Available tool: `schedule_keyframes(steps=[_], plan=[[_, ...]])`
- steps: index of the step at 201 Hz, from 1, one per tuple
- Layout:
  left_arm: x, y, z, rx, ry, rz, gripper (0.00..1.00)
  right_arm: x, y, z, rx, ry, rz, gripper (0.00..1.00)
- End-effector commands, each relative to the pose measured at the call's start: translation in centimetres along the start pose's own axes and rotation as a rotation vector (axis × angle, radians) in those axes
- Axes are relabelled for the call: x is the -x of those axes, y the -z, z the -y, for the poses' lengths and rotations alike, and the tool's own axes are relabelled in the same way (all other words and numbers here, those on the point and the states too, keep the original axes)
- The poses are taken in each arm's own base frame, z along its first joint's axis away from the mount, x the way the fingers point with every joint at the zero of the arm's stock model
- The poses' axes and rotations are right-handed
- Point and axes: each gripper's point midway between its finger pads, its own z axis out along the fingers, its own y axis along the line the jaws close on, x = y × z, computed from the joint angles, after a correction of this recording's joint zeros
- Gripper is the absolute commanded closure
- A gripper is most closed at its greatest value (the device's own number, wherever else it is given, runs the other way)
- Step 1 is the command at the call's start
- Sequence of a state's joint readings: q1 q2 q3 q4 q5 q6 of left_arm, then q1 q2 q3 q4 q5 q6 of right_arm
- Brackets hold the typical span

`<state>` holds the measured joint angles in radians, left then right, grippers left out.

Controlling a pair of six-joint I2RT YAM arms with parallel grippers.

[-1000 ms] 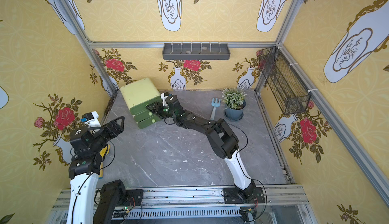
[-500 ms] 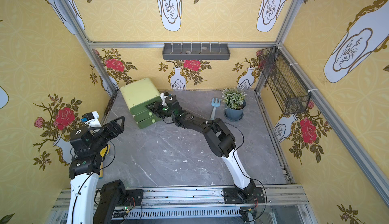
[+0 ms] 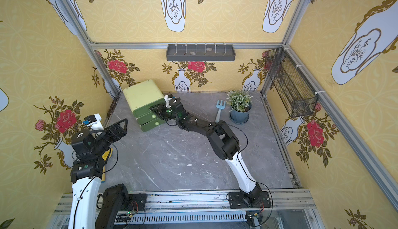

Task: Take the sponge out of the drawer
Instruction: Open the drawer in the storage box.

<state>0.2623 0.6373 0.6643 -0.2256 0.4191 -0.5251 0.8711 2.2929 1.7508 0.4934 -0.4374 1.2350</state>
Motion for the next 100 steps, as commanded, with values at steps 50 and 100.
schedule_keyframes(steps=[50, 100], plan=[[0.26, -0.08, 0.24, -0.018, -0.018, 0.015, 0.05, 0.43, -0.31, -2.06, 0.093, -0.005, 0.02, 0.65], [0.24, -0.1, 0.28, -0.021, -0.019, 0.015, 0.05, 0.57, -0.41, -2.36, 0.111, -0.014, 0.025, 0.67]])
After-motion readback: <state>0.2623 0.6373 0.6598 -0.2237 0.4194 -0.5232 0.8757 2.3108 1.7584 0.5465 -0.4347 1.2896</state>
